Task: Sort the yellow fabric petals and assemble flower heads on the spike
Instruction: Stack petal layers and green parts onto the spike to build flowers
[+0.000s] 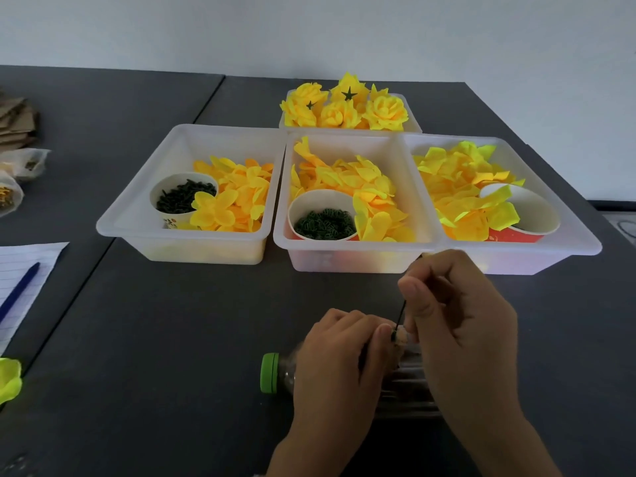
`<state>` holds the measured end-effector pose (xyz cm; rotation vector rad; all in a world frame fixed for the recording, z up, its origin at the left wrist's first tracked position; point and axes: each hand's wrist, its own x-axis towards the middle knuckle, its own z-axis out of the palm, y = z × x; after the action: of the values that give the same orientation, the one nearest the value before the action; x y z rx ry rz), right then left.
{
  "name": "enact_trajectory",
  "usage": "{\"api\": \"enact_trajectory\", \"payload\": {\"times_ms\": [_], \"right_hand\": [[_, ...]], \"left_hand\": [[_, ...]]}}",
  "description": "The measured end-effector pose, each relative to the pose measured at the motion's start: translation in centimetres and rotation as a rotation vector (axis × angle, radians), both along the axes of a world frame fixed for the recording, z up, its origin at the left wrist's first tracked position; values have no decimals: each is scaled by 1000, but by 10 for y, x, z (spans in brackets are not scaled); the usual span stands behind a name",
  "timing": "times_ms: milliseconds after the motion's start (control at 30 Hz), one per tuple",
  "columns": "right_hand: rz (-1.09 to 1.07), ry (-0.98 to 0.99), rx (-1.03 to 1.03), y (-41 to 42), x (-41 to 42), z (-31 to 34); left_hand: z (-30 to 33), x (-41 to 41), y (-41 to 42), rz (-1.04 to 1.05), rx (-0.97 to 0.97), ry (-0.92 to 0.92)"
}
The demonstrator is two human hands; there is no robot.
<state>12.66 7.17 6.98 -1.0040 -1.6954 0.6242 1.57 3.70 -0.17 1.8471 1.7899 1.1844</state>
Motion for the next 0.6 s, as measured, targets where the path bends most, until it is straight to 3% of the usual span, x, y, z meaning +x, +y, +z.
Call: {"api": "enact_trajectory", "payload": {"times_ms": [233, 400, 500, 533, 600], "right_hand": [[0, -202, 16, -1, 7, -26], [43, -198, -41, -4, 15, -34], [44, -192, -58, -6, 19, -32], [31, -185, -62, -7, 20, -31], [4, -152, -64, -10, 23, -29]], "left_hand": [[3, -1, 3, -57, -85, -20], [36, -30, 14, 106, -69, -354], [56, -86, 39, 389, 28, -143], [61, -107, 49, 488, -19, 6], [66, -141, 71, 627, -317, 289]]}}
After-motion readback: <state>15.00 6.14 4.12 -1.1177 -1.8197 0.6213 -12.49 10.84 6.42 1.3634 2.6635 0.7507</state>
